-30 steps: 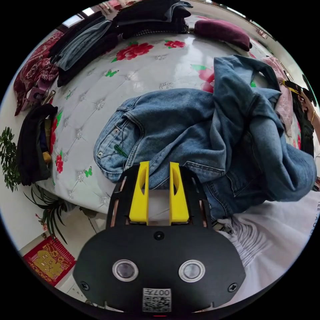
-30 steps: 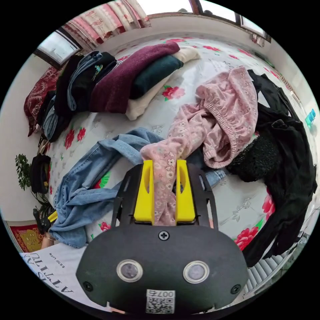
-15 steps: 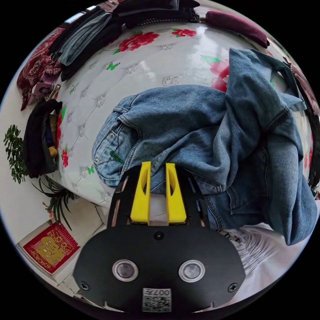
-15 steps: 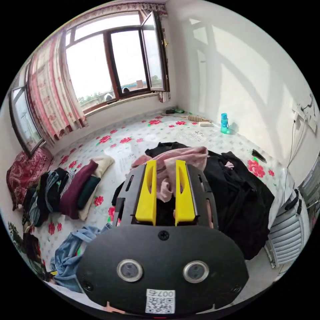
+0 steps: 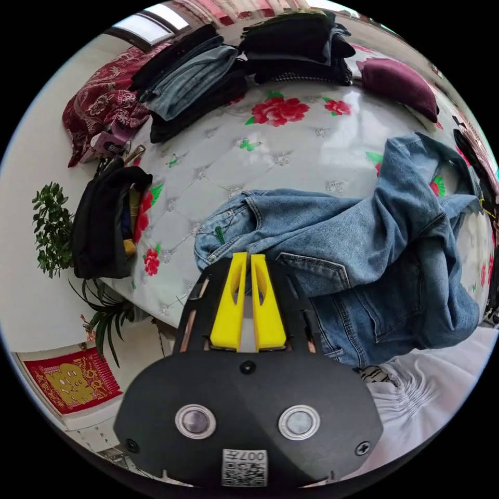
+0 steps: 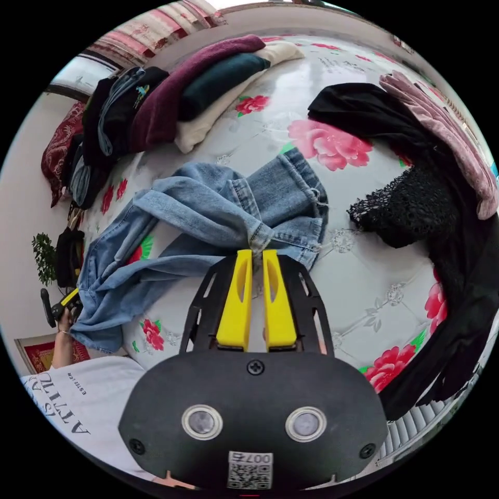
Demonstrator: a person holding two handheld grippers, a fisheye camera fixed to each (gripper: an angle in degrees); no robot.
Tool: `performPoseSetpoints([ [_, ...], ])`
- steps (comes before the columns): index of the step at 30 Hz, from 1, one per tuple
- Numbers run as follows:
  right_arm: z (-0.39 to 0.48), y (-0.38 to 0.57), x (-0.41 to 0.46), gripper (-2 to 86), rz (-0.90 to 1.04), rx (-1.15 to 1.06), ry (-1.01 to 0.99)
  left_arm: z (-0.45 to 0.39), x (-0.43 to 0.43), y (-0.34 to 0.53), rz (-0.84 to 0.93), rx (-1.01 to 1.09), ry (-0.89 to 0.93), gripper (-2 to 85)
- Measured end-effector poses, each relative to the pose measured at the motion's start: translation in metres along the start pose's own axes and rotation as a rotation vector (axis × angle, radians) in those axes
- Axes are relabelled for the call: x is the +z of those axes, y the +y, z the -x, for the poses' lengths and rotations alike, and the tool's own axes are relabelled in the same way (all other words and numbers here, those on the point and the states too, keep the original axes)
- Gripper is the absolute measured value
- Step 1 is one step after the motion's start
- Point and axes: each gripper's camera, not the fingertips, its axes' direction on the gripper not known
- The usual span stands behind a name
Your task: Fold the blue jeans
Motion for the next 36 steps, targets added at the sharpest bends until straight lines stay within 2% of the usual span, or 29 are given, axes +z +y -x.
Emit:
performPoseSetpoints([
  [4, 0.019, 0.035, -0.053, 1.7, -0.176, -0.013, 0.026, 0.053, -0.018, 0.010, -0.073, -0.081, -0.025, -0.8],
  [6, 0.029, 0.083, -0.115, 1.2, -0.364, -0.010, -0.058, 0.076, -0.030, 0.017, -0.120, -0.118, -0.003, -0.8],
  [9, 0.056, 0.154, -0.192, 1.1, -0.509, -0.051, -0.036, 0.108, -0.049, 0.017, -0.211, -0.144, 0.070, -0.6],
  [13, 0.086, 0.227, -0.269, 1.4, -0.647, -0.127, 0.061, 0.118, -0.061, -0.042, -0.326, -0.096, 0.089, 0.7],
  [15, 0.082, 0.241, -0.293, 2.0, -0.678, -0.057, 0.083, 0.108, -0.052, -0.084, -0.328, -0.066, 0.126, 2.9],
  [17, 0.067, 0.233, -0.287, 2.6, -0.662, 0.035, 0.095, 0.086, -0.027, -0.134, -0.220, -0.063, 0.142, 4.7],
  [20, 0.033, 0.204, -0.251, 3.9, -0.595, 0.181, 0.128, 0.067, -0.020, -0.145, -0.200, -0.068, 0.112, 4.9],
  [23, 0.010, 0.198, -0.217, 4.9, -0.517, 0.233, 0.137, 0.070, -0.027, -0.098, -0.273, -0.096, 0.081, 5.2],
  [26, -0.010, 0.220, -0.190, 5.5, -0.494, 0.270, 0.103, 0.077, -0.021, -0.038, -0.268, -0.116, 0.079, 5.9],
  [31, -0.071, 0.250, -0.123, 7.0, -0.346, 0.436, 0.020, 0.051, 0.010, 0.088, -0.069, -0.083, 0.244, 11.4],
  [34, -0.109, 0.256, -0.094, 7.8, -0.287, 0.538, -0.013, 0.021, 0.010, 0.106, -0.021, -0.067, 0.344, 13.4],
  [36, -0.131, 0.249, -0.079, 8.0, -0.253, 0.575, -0.014, -0.002, 0.013, 0.096, -0.003, -0.034, 0.331, 13.0],
])
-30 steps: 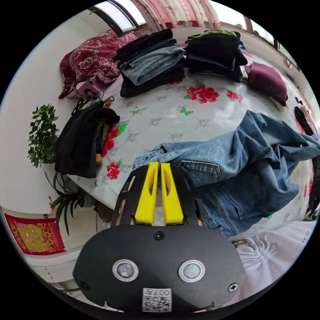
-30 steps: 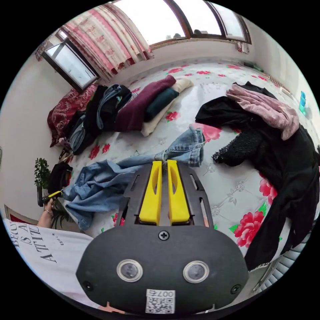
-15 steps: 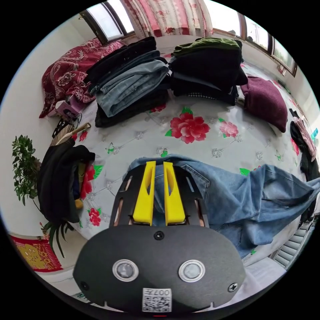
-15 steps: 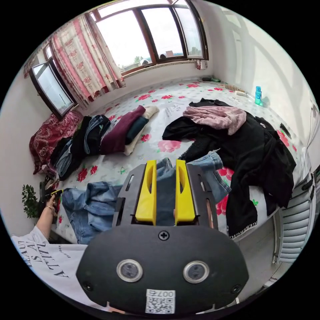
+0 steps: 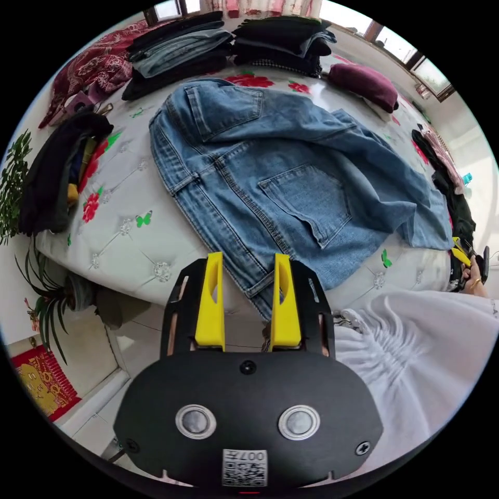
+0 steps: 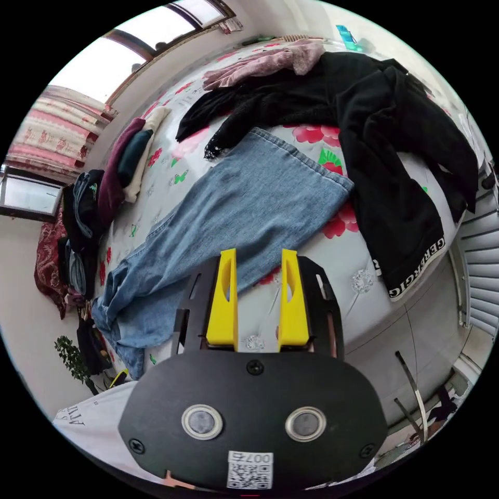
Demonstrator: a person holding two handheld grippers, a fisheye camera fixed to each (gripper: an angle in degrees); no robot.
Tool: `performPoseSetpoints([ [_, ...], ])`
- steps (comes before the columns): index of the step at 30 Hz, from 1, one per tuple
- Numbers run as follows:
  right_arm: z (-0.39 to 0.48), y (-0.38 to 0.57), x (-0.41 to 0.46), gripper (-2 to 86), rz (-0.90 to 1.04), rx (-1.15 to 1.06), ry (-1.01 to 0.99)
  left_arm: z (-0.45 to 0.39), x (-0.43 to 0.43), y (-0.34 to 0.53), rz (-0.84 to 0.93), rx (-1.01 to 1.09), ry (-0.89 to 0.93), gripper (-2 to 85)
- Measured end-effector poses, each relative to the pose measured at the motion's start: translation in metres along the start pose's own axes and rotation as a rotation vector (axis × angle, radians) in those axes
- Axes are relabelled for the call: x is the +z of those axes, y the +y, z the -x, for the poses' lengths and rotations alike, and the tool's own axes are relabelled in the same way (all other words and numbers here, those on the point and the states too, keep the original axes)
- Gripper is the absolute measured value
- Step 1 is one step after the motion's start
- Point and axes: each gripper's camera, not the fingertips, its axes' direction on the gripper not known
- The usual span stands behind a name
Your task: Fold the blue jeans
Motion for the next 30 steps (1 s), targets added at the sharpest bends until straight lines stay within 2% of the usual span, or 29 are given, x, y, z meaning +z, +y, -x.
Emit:
performPoseSetpoints([
  [2, -0.009, -0.011, 0.013, 7.7, 0.021, 0.032, 0.038, -0.021, 0.024, -0.023, 0.098, 0.014, -0.066, 11.0],
  [7, -0.023, -0.038, 0.038, 4.4, 0.069, 0.095, 0.044, -0.037, 0.018, -0.049, 0.112, 0.130, -0.154, 5.6],
  [12, -0.001, -0.047, 0.027, 0.5, 0.073, -0.069, 0.086, 0.015, -0.026, -0.050, 0.064, 0.105, -0.308, 4.3],
  [17, 0.015, 0.013, -0.001, 0.5, 0.101, -0.250, 0.009, 0.095, -0.047, -0.022, 0.074, -0.057, -0.247, 4.8],
  [21, 0.005, 0.063, 0.017, 2.2, 0.199, -0.218, 0.072, 0.105, -0.025, -0.004, 0.158, -0.089, -0.286, 5.1],
  [26, 0.040, 0.046, -0.033, 5.2, -0.090, -0.290, 0.069, 0.101, -0.037, 0.010, 0.122, -0.125, -0.396, 1.4],
  [30, 0.112, -0.011, -0.020, 7.5, -0.116, -0.517, 0.072, 0.091, -0.047, -0.004, 0.062, -0.173, -0.308, 0.6],
])
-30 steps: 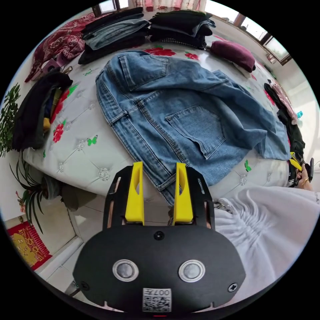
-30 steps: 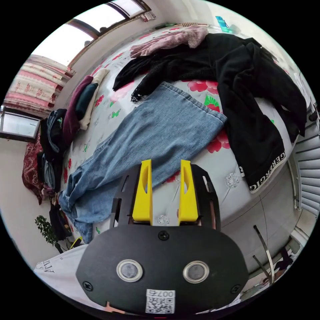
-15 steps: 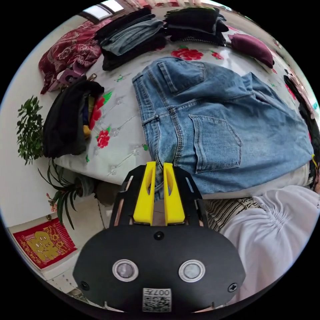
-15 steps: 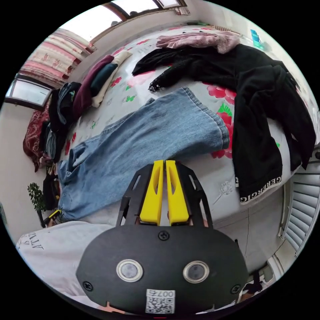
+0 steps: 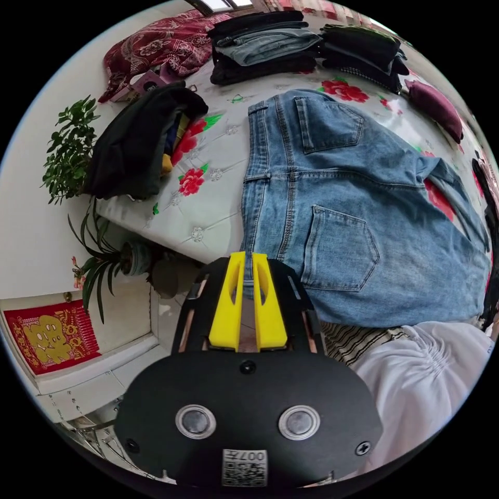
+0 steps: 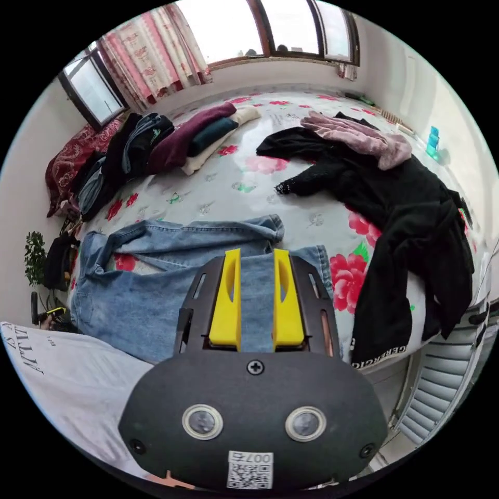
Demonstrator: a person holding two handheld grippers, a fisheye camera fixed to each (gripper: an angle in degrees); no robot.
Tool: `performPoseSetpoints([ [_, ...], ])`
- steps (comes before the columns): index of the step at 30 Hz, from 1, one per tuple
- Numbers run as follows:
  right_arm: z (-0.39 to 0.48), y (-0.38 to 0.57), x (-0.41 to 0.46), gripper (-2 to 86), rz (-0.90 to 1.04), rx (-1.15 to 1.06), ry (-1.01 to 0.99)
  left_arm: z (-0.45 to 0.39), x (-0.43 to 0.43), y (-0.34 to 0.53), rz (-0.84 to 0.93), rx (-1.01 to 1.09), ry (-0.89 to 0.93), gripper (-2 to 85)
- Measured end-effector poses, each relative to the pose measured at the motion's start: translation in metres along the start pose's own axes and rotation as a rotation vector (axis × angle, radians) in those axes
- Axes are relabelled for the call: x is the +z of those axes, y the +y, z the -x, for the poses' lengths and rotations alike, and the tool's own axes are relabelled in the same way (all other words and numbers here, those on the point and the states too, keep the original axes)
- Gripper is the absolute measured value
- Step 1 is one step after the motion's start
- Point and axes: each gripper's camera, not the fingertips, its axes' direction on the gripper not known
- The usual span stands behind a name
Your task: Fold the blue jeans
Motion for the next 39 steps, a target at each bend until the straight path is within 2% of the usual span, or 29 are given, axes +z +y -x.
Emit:
performPoseSetpoints([
  [4, 0.031, -0.062, 0.056, 7.8, 0.104, -0.151, 0.032, -0.038, -0.006, -0.023, 0.005, 0.035, 0.017, -0.3],
  [9, 0.059, -0.104, 0.145, 4.4, 0.337, -0.266, 0.027, -0.076, -0.013, -0.046, 0.015, 0.046, 0.048, -0.9],
  [13, 0.072, -0.126, 0.155, 0.8, 0.405, -0.291, 0.095, -0.098, -0.012, -0.058, 0.033, 0.066, 0.016, -1.0],
  [14, 0.077, -0.142, 0.138, 0.5, 0.371, -0.317, 0.058, -0.099, -0.011, -0.059, 0.035, 0.068, 0.017, -1.0],
  [19, 0.115, -0.190, -0.011, -0.1, -0.108, -0.461, -0.038, -0.107, -0.005, -0.069, 0.041, 0.066, 0.029, -1.0],
  [21, 0.140, -0.187, -0.070, -0.2, -0.305, -0.558, 0.037, -0.109, -0.002, -0.073, 0.042, 0.070, 0.032, -1.0],
  [24, 0.158, -0.169, -0.075, -0.2, -0.398, -0.619, 0.226, -0.114, 0.006, -0.079, 0.046, 0.078, 0.046, -1.0],
  [25, 0.158, -0.168, -0.064, -0.2, -0.370, -0.612, 0.262, -0.115, 0.010, -0.082, 0.052, 0.085, 0.052, -1.0],
  [28, 0.133, -0.165, 0.026, -0.2, -0.068, -0.469, 0.370, -0.117, 0.019, -0.089, 0.062, 0.099, 0.066, -0.9],
  [30, 0.099, -0.154, 0.105, -0.1, 0.278, -0.330, 0.388, -0.115, 0.023, -0.094, 0.066, 0.108, 0.068, -0.9],
  [31, 0.093, -0.151, 0.117, 0.0, 0.345, -0.307, 0.365, -0.112, 0.024, -0.097, 0.064, 0.114, 0.061, -0.8],
  [32, 0.089, -0.146, 0.126, 0.2, 0.377, -0.276, 0.303, -0.109, 0.024, -0.102, 0.062, 0.122, 0.050, -0.6],
  [35, 0.094, -0.155, 0.108, 1.1, 0.228, -0.223, 0.208, -0.098, 0.026, -0.122, 0.043, 0.152, 0.037, 0.9],
  [39, 0.120, -0.206, 0.102, 3.5, 0.140, -0.275, 0.071, -0.085, 0.019, -0.168, -0.010, 0.190, 0.046, 5.1],
])
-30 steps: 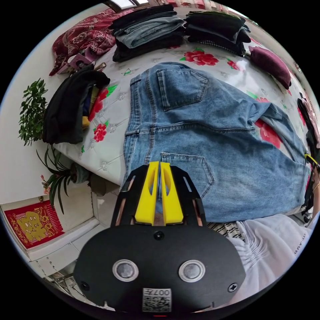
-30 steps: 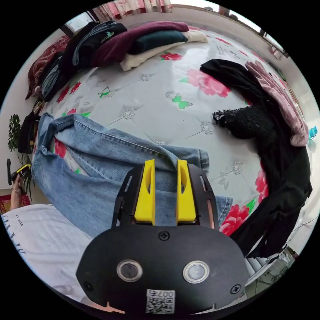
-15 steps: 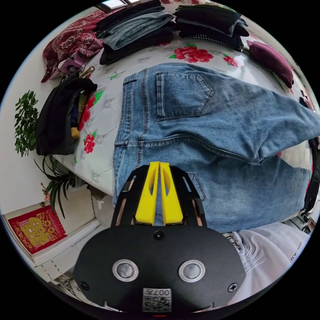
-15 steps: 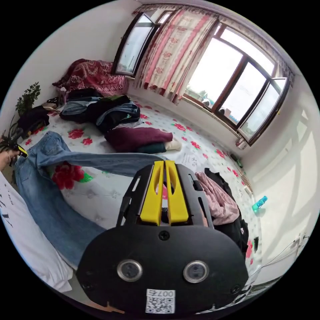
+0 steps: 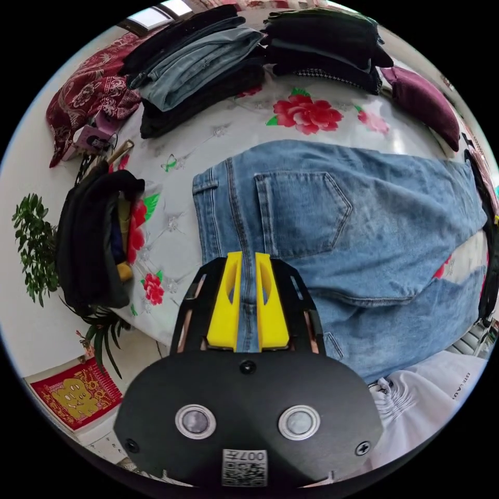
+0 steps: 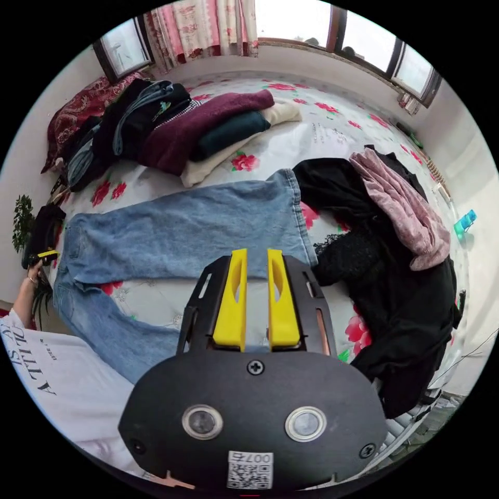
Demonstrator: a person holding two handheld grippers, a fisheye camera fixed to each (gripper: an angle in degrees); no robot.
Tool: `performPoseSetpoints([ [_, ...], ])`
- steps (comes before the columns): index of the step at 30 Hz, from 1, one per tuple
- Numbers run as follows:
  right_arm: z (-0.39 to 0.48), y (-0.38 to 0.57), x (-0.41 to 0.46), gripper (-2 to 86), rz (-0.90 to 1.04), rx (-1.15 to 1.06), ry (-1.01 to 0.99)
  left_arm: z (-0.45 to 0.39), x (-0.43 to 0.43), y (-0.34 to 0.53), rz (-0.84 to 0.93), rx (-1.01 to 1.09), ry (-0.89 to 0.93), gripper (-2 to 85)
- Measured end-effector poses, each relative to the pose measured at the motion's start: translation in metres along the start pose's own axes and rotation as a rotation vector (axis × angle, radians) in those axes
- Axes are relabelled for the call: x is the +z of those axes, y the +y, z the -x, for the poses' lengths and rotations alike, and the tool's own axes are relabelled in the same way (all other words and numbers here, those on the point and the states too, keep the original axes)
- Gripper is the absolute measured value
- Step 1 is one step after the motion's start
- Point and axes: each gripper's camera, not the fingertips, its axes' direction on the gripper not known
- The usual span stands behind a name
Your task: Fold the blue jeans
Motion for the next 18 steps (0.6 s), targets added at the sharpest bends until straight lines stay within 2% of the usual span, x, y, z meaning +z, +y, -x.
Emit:
performPoseSetpoints([
  [5, 0.031, -0.090, 0.019, 5.9, -0.025, -0.133, -0.012, 0.010, 0.000, -0.076, -0.063, 0.124, -0.040, 8.0],
  [10, 0.051, -0.177, 0.070, 8.6, 0.076, -0.247, 0.017, 0.011, 0.025, -0.145, -0.042, 0.266, -0.002, 10.4],
  [13, 0.062, -0.211, 0.116, 9.3, 0.225, -0.374, 0.094, -0.006, 0.055, -0.158, 0.032, 0.410, -0.055, 7.6],
  [16, 0.069, -0.222, 0.170, 7.5, 0.423, -0.478, 0.178, -0.010, 0.057, -0.156, 0.013, 0.518, -0.025, 4.6],
  [18, 0.069, -0.225, 0.176, 4.8, 0.453, -0.530, 0.082, -0.004, 0.058, -0.155, 0.012, 0.497, 0.007, 2.6],
])
